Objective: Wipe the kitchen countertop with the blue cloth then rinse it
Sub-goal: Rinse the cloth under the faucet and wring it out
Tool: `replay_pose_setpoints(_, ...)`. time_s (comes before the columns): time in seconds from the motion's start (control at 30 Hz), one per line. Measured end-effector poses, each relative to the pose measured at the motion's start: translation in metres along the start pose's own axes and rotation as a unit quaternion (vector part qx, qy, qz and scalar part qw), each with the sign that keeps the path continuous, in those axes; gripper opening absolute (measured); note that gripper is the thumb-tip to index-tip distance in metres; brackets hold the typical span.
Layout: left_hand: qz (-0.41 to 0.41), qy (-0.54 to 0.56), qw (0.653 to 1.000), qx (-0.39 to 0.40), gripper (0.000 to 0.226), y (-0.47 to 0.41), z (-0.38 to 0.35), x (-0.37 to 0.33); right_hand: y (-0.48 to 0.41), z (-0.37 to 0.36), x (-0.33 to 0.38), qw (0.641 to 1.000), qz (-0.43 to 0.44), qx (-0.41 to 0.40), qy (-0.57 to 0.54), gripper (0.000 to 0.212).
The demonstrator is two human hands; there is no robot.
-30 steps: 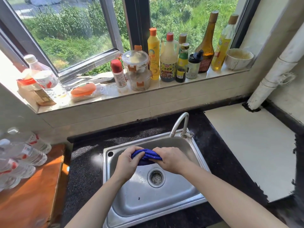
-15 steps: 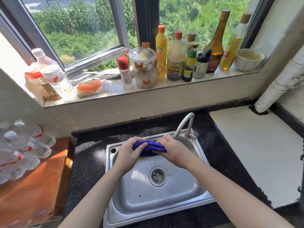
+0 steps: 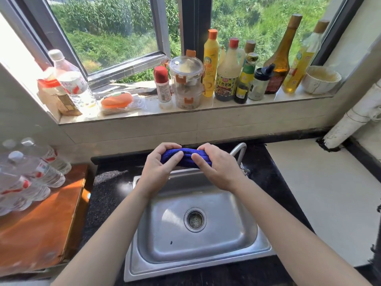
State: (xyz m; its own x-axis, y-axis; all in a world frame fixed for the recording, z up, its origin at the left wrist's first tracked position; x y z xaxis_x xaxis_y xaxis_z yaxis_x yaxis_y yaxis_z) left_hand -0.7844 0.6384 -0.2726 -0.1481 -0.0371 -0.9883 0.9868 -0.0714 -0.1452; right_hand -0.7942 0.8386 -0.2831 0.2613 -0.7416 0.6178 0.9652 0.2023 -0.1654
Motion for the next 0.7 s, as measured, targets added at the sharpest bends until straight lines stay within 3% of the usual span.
replay_pose_setpoints(0.13, 0.016, 0.022, 0.999, -0.024, 0.006, 0.001, -0.005, 0.006, -0.005, -0.009, 0.002, 0.999, 0.024, -0.041, 0.009, 0.040)
replay_pose_setpoints(0.23, 0.032, -0.015, 0.999, -0.016, 0.014, 0.005, -0.008, 0.016, -0.003, -0.018, -0.006, 0.996, 0.067, -0.046, 0.038, 0.039)
replay_pose_setpoints(0.4, 0.044, -0.050, 0.998, 0.001, 0.006, 0.020, -0.017, 0.027, 0.008, -0.033, -0.016, 0.994, 0.087, -0.046, 0.037, 0.039)
replay_pose_setpoints(0.6, 0.097, 0.028, 0.994, -0.032, 0.006, 0.028, -0.017, 0.029, 0.013, -0.035, -0.021, 0.998, 0.058, 0.006, 0.039, 0.039)
replay_pose_setpoints(0.7, 0.084, -0.016, 0.996, -0.030, 0.007, 0.026, -0.009, 0.025, 0.017, -0.027, -0.024, 0.996, 0.019, 0.072, 0.046, 0.048)
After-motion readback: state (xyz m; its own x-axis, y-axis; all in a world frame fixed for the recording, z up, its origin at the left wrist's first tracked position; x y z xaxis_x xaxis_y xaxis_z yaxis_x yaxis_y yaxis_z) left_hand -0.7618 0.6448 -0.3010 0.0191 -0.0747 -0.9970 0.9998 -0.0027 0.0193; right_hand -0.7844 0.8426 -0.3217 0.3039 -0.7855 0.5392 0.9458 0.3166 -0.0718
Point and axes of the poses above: each hand's wrist, its own y-axis away from the middle knuckle, its own z-axis out of the back of the hand, x = y × z, the point moved 1 cm from there along -y, towards the middle knuckle, and after that the axes turned 4 degrees about -z, right-handed, at the moved point
